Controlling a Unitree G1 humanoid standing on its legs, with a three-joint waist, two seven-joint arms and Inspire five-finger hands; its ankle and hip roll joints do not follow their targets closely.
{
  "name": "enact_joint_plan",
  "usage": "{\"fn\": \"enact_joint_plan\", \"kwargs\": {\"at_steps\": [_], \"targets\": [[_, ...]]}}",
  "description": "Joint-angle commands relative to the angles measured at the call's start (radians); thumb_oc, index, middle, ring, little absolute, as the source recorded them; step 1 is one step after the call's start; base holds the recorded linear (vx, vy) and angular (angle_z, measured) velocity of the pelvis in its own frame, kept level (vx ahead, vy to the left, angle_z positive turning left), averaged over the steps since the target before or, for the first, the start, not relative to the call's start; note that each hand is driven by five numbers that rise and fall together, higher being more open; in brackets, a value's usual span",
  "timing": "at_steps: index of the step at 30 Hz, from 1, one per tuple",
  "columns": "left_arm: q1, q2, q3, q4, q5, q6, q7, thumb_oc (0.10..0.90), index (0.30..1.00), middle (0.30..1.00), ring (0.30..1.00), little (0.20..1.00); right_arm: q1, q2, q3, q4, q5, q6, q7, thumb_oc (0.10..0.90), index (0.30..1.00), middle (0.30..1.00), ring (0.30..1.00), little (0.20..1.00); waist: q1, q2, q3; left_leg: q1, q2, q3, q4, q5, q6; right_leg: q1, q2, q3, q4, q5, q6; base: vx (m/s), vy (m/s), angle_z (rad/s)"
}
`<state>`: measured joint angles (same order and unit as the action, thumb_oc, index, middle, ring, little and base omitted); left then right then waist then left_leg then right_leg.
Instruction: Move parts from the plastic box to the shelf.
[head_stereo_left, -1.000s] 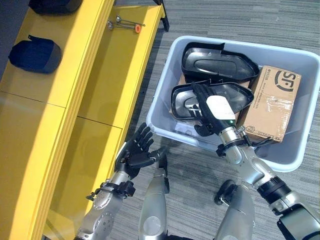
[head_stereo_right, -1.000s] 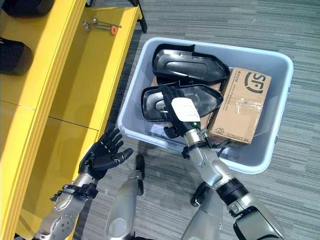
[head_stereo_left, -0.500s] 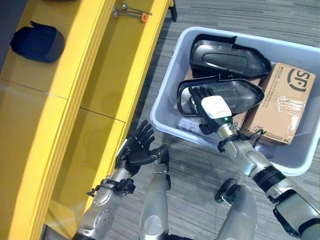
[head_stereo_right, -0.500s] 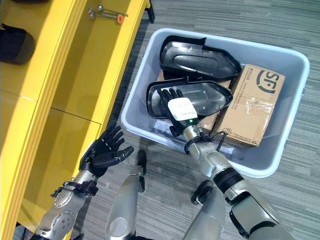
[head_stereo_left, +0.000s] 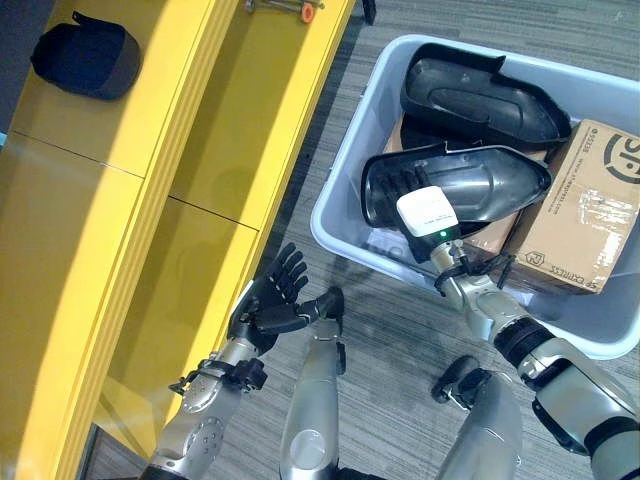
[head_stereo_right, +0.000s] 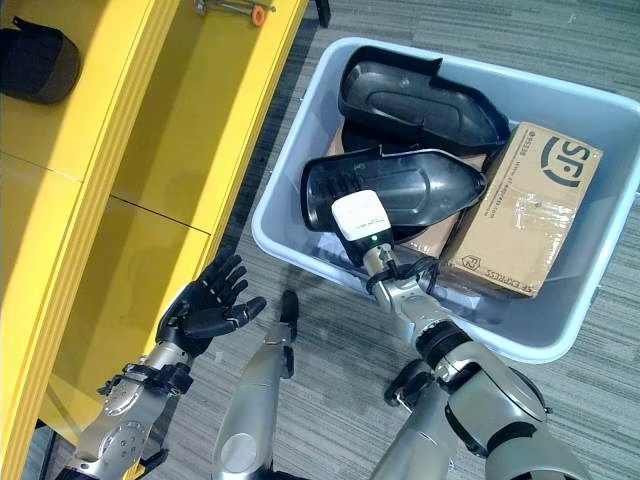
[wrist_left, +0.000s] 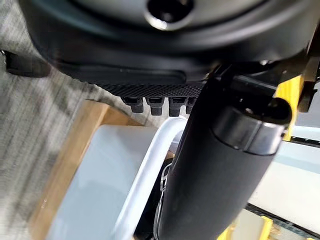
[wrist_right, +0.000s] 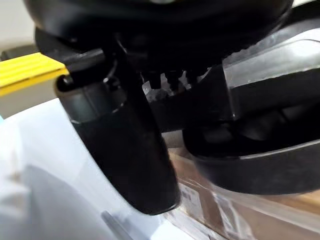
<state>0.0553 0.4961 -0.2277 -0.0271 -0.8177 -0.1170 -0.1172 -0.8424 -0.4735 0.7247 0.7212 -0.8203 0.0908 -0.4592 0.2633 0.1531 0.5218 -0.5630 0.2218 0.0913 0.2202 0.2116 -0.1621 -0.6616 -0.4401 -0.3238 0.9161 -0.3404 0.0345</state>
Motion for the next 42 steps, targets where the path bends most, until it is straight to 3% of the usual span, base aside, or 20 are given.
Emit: {"fn": "enact_joint_plan", "kwargs": {"at_steps": [1, 4, 8, 9, 12, 19, 21, 23, 28, 35, 42], "targets": [[-0.066, 0.030, 0.017, -0.077, 0.010, -0.098, -0.038, 0.900, 1.000, 1.000, 1.000, 1.000, -0.106, 0.004, -0.012, 0.076, 0.047, 0.056, 0.006, 0.900, 1.000, 1.000, 1.000, 1.000, 0.052, 0.070, -0.002, -0.038, -0.028, 0.082, 0.071, -0.171, 0.069, 0.002, 0.016, -0.088, 0.020, -0.012, 0.019, 0.00, 0.000, 0.00], [-0.070, 0.029, 0.016, -0.076, 0.009, -0.100, -0.032, 0.900, 1.000, 1.000, 1.000, 1.000, -0.100, 0.019, -0.004, 0.110, 0.083, 0.106, 0.007, 0.900, 1.000, 1.000, 1.000, 1.000, 0.057, 0.071, -0.002, -0.047, -0.026, 0.079, 0.071, -0.169, 0.069, -0.003, 0.013, -0.092, 0.022, -0.012, 0.020, -0.01, -0.018, 0.05], [-0.076, 0.029, 0.013, -0.069, 0.011, -0.094, -0.034, 0.900, 1.000, 1.000, 1.000, 1.000, -0.111, 0.032, -0.020, 0.163, 0.108, 0.100, -0.035, 0.900, 1.000, 1.000, 1.000, 1.000, 0.060, 0.072, -0.002, -0.047, -0.024, 0.080, 0.069, -0.166, 0.069, -0.003, 0.013, -0.095, 0.022, -0.007, 0.020, 0.00, -0.007, 0.03], [-0.077, 0.030, 0.013, -0.069, 0.011, -0.095, -0.036, 0.900, 1.000, 1.000, 1.000, 1.000, -0.111, 0.033, -0.022, 0.168, 0.111, 0.099, -0.034, 0.753, 0.794, 0.794, 0.794, 0.794, 0.060, 0.072, -0.002, -0.047, -0.024, 0.080, 0.069, -0.166, 0.069, -0.003, 0.013, -0.094, 0.023, -0.007, 0.020, 0.00, 0.000, 0.00], [-0.083, 0.026, 0.009, -0.062, 0.013, -0.098, -0.036, 0.900, 1.000, 1.000, 1.000, 1.000, -0.109, 0.037, -0.025, 0.191, 0.127, 0.099, -0.035, 0.400, 0.300, 0.300, 0.300, 0.300, 0.060, 0.070, -0.002, -0.049, -0.022, 0.080, 0.075, -0.169, 0.069, -0.001, 0.012, -0.096, 0.023, -0.008, 0.020, 0.00, 0.000, 0.00], [-0.088, 0.027, 0.007, -0.062, 0.009, -0.103, -0.034, 0.900, 1.000, 1.000, 1.000, 1.000, -0.106, 0.033, -0.027, 0.197, 0.138, 0.078, -0.059, 0.400, 0.300, 0.300, 0.300, 0.300, 0.055, 0.064, -0.002, -0.039, -0.018, 0.079, 0.075, -0.169, 0.070, 0.009, 0.017, -0.092, 0.020, -0.006, 0.021, 0.00, 0.000, 0.00], [-0.089, 0.024, 0.004, -0.056, 0.007, -0.109, -0.034, 0.900, 1.000, 1.000, 1.000, 1.000, -0.105, 0.027, -0.024, 0.194, 0.159, 0.036, -0.093, 0.400, 0.300, 0.300, 0.300, 0.300, 0.051, 0.061, -0.002, -0.031, -0.018, 0.079, 0.072, -0.169, 0.070, 0.017, 0.024, -0.087, 0.010, -0.003, 0.021, 0.00, 0.000, 0.00], [-0.088, 0.026, 0.001, -0.056, -0.003, -0.116, -0.031, 0.900, 1.000, 1.000, 1.000, 1.000, -0.107, 0.017, -0.032, 0.170, 0.156, -0.051, -0.159, 0.400, 0.300, 0.300, 0.300, 0.300, 0.045, 0.058, -0.002, -0.019, -0.021, 0.078, 0.078, -0.174, 0.072, 0.028, 0.029, -0.084, 0.006, -0.003, 0.019, 0.00, 0.016, 0.00], [-0.073, 0.026, 0.004, -0.058, -0.026, -0.138, -0.037, 0.900, 1.000, 1.000, 1.000, 1.000, -0.075, -0.018, -0.065, 0.030, 0.136, -0.165, -0.247, 0.400, 0.300, 0.300, 0.300, 0.300, 0.022, 0.041, -0.002, 0.013, -0.018, 0.086, 0.093, -0.189, 0.074, 0.058, 0.039, -0.075, -0.007, -0.002, 0.020, 0.00, 0.006, 0.00], [-0.040, 0.029, 0.005, -0.064, -0.033, -0.173, -0.034, 0.900, 1.000, 1.000, 1.000, 1.000, -0.011, -0.104, -0.102, -0.183, 0.146, -0.256, -0.234, 0.400, 0.300, 0.300, 0.300, 0.300, -0.015, 0.009, -0.002, 0.062, -0.005, 0.099, 0.097, -0.201, 0.071, 0.102, 0.064, -0.060, -0.049, 0.010, 0.026, 0.00, 0.010, -0.05], [-0.015, 0.041, 0.019, -0.086, -0.043, -0.189, -0.005, 0.900, 1.000, 1.000, 1.000, 1.000, 0.087, -0.181, -0.157, -0.439, 0.144, -0.289, -0.166, 0.400, 0.300, 0.300, 0.300, 0.300, -0.058, -0.025, -0.002, 0.090, 0.009, 0.110, 0.119, -0.221, 0.072, 0.127, 0.082, -0.042, -0.065, 0.011, 0.029, 0.00, -0.006, -0.11]]}}
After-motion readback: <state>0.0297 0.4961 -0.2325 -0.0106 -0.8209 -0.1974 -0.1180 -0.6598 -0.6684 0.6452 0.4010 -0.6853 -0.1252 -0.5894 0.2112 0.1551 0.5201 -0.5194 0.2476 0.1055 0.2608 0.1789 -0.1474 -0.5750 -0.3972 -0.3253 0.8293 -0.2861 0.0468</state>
